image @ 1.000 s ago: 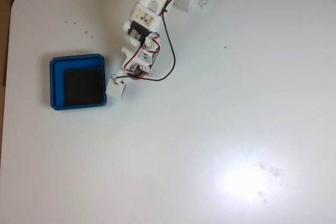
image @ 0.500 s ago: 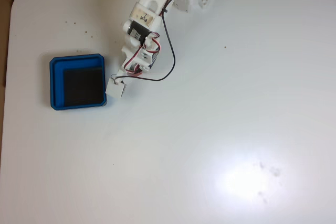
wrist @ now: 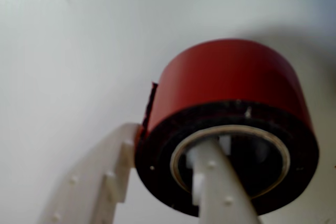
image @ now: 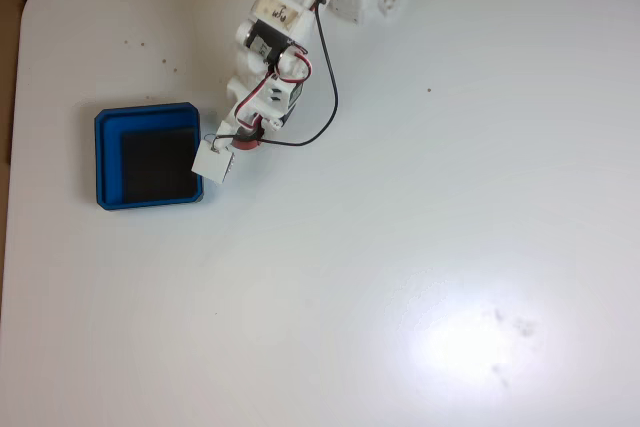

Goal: Pick the red roll and drop it in the blue box

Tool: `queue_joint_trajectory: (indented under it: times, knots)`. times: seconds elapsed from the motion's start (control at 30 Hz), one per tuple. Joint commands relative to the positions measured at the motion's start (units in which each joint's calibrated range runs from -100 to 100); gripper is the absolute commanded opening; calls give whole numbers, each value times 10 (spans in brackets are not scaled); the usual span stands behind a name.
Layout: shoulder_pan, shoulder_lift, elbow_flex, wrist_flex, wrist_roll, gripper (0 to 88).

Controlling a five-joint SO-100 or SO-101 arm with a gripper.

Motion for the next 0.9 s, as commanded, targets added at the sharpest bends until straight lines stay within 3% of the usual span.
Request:
queue_joint_trajectory:
  times: [0.0, 0.43, 0.87]
  knots:
    - [11, -55, -34, -1, 3, 5]
    - [87, -63, -163, -3, 3, 5]
    - [113, 191, -414, -8, 3, 5]
